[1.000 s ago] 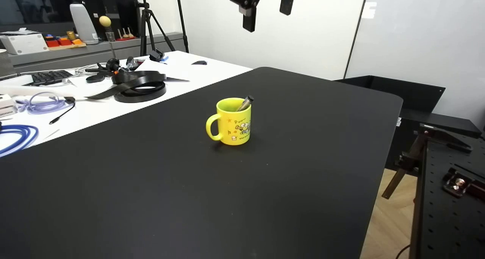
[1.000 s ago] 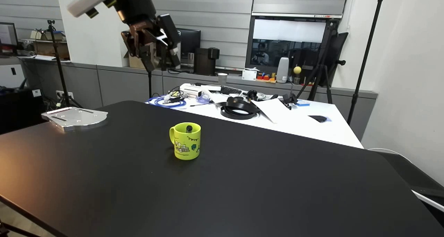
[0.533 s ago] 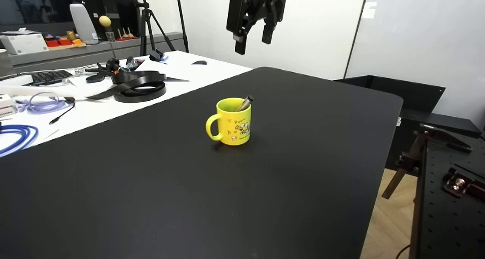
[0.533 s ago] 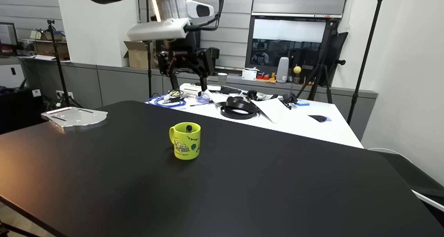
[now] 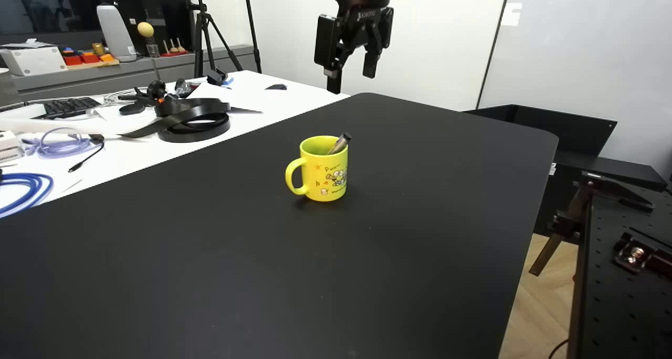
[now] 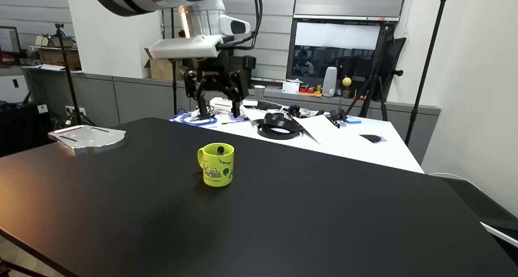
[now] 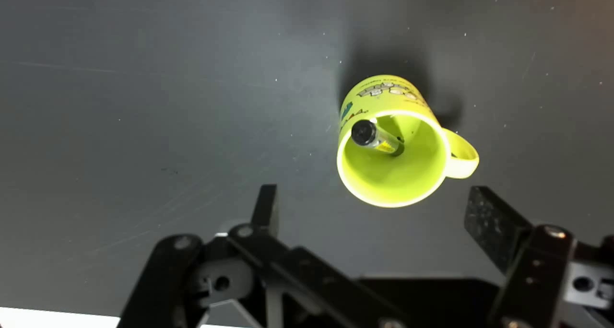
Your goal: Remove the marker from the mug cup and put it on the table
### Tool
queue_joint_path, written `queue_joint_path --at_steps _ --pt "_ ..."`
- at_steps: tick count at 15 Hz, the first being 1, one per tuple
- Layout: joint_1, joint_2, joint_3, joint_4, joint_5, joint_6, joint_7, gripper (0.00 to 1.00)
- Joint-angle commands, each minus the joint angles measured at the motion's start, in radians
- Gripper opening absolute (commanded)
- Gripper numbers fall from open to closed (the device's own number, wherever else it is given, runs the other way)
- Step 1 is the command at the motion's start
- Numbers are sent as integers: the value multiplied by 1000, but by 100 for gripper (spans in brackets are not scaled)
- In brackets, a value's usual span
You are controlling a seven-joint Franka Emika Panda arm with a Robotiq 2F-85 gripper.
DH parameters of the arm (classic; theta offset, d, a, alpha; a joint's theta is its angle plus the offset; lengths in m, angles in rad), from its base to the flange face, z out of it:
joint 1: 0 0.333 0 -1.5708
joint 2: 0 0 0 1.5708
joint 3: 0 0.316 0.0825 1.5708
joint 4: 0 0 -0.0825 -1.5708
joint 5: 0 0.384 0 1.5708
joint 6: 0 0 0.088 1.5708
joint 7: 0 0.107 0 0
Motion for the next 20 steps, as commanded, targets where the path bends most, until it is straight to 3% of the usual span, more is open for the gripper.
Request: queue_joint_path --at_steps 1,6,10,15,17,20 --pt "19 87 -19 53 61 -28 -78 100" --pt "16 198 -18 111 118 -23 -141 100" --pt "-4 260 10 169 225 -36 -202 100" --pt "1 302 8 210 249 -43 -219 100" --pt "2 308 9 215 244 -38 -225 75" --pt "4 290 8 203 236 -52 -234 53"
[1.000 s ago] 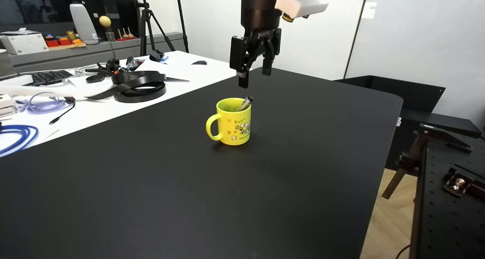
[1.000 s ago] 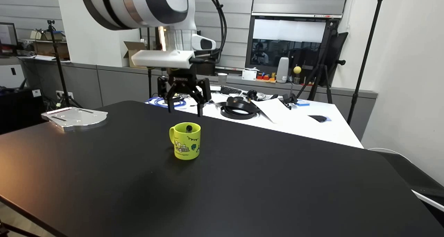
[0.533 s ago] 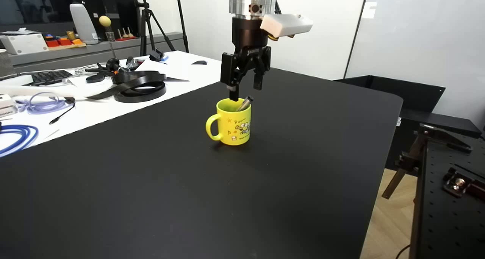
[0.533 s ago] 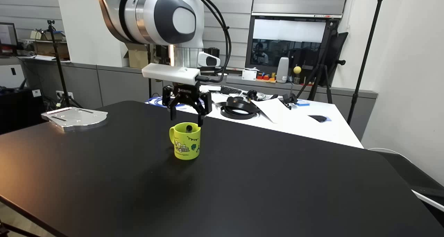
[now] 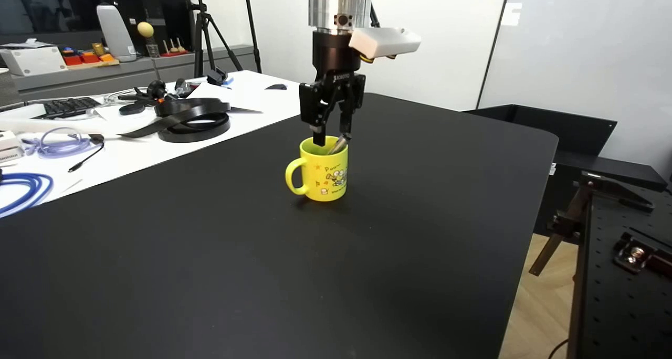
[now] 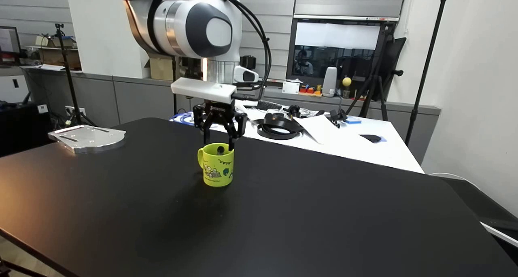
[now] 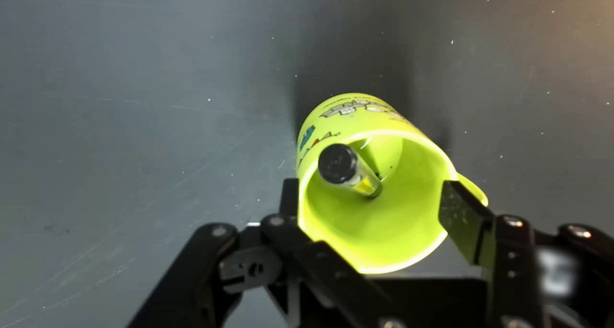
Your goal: Remove the marker from the mug cup and put it on the table
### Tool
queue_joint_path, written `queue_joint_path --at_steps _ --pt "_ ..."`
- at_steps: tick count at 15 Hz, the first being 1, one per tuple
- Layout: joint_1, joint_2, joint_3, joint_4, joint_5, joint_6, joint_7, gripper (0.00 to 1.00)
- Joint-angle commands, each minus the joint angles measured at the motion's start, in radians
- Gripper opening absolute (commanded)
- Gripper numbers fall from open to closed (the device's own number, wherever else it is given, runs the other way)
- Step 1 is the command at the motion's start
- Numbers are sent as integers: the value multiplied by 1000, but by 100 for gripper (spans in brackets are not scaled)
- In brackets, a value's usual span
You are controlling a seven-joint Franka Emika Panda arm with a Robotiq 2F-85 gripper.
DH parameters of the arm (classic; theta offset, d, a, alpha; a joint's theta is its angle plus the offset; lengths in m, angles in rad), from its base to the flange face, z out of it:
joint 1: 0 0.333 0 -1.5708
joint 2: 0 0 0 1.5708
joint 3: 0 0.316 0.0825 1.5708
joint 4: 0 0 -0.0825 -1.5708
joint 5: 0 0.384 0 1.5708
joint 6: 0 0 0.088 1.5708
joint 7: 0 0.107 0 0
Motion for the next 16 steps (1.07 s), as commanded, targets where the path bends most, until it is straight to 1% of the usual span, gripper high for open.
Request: queue_joint_path --at_steps 1,5,6,8,9,12,16 --pt "-3 -14 4 7 5 -38 -28 45" --pt "-8 -41 3 -24 13 -89 -44 19" --pt "-6 -50 -3 -35 7 -101 -36 11" --pt "-5 -68 -10 -54 4 -115 -29 0" --pt "-6 -75 -11 -60 5 -121 -30 6" --pt "-5 -104 -12 -79 6 -127 -32 6" --pt "12 -171 -13 -108 -18 -123 -22 6"
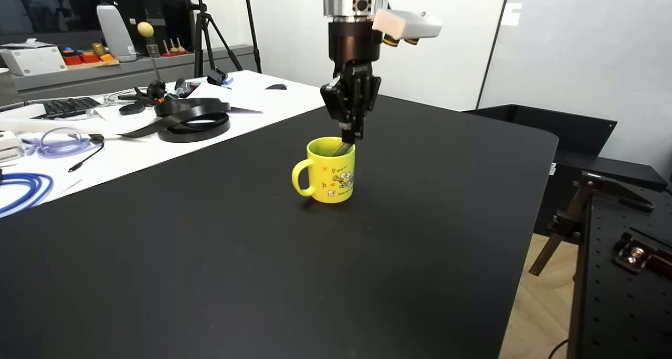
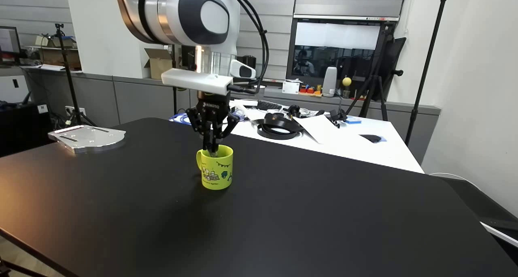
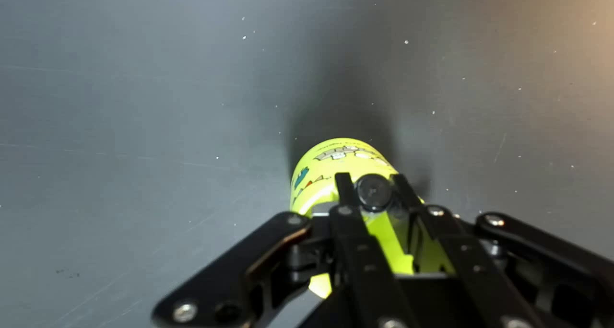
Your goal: Remove the marker from the mug cup and put it on the table
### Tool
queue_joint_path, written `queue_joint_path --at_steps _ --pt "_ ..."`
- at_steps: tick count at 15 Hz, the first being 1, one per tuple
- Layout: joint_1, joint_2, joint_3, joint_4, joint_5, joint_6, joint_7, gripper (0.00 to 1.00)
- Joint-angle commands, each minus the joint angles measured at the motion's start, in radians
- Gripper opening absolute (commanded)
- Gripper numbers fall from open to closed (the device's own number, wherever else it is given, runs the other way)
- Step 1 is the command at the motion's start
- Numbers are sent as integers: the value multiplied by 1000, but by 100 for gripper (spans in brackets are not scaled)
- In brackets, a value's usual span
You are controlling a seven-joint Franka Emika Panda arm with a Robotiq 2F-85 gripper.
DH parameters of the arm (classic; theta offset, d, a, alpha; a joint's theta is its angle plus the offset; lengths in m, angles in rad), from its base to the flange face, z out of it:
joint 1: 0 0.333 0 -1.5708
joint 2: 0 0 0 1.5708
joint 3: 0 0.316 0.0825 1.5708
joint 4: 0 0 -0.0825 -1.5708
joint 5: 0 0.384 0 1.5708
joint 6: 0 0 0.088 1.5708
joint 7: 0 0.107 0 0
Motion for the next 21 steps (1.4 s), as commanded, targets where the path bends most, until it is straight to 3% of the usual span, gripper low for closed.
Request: queue_joint_path --at_steps 1,7,16,21 --pt "21 -96 -7 -46 -22 -13 5 6" --pt "80 -166 0 -68 -135 31 49 6" --pt "165 -163 11 -72 -375 145 189 6" --pt "169 -99 16 -62 -355 205 171 6"
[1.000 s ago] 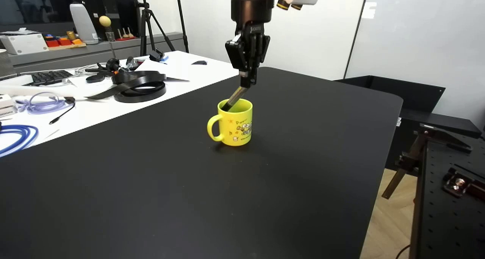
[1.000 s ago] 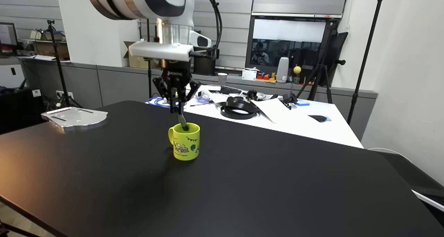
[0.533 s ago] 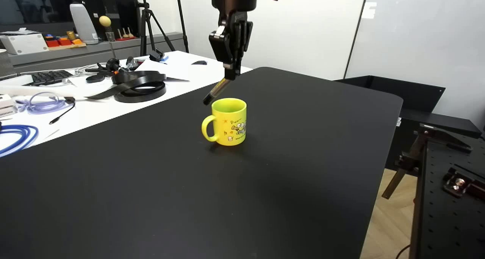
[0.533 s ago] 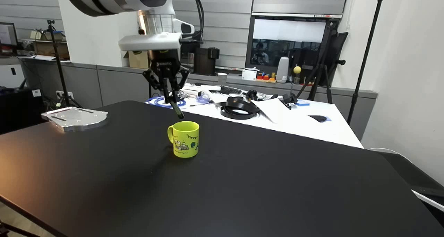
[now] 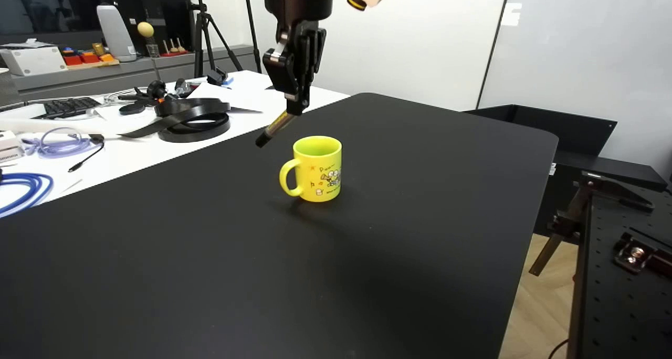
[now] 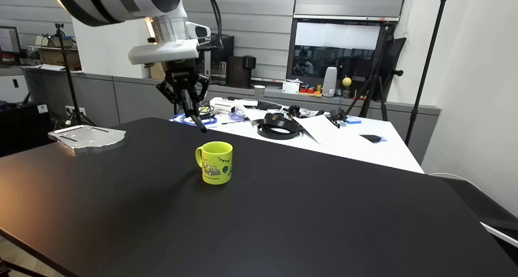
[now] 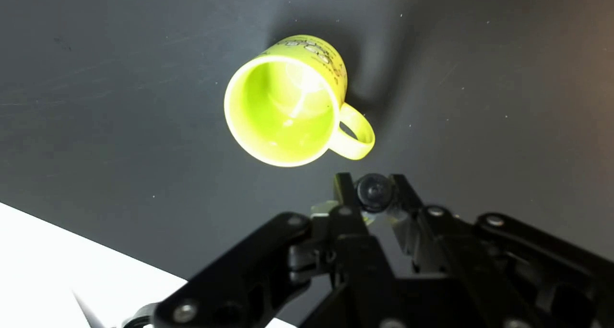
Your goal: Remove the marker from the mug cup and put it on the table
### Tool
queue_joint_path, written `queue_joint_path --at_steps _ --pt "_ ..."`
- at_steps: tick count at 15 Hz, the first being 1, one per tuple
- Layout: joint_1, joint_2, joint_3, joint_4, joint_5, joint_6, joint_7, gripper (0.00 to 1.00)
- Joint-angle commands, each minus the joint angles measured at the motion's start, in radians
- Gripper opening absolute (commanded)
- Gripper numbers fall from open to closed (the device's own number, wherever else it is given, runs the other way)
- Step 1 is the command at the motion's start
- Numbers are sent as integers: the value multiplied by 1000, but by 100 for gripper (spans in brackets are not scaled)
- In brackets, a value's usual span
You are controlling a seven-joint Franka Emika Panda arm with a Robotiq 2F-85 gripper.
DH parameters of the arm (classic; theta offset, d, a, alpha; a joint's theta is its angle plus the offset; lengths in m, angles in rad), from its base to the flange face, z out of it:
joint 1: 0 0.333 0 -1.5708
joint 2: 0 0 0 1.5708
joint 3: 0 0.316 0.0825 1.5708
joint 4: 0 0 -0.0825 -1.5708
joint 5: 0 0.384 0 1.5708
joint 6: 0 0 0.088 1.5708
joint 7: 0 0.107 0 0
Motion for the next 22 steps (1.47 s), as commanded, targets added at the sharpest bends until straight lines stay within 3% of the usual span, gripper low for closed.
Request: queue_joint_path --at_steps 1,7,14,15,17,22 --pt "-1 53 1 2 11 62 5 6" --pt "-8 156 19 8 89 151 -47 6" --pt "-5 217 46 13 153 153 -99 6" --pt "-3 220 45 13 152 148 -100 47" --pt "0 226 40 14 146 143 -98 53" --pt "-6 213 44 11 156 94 -104 87"
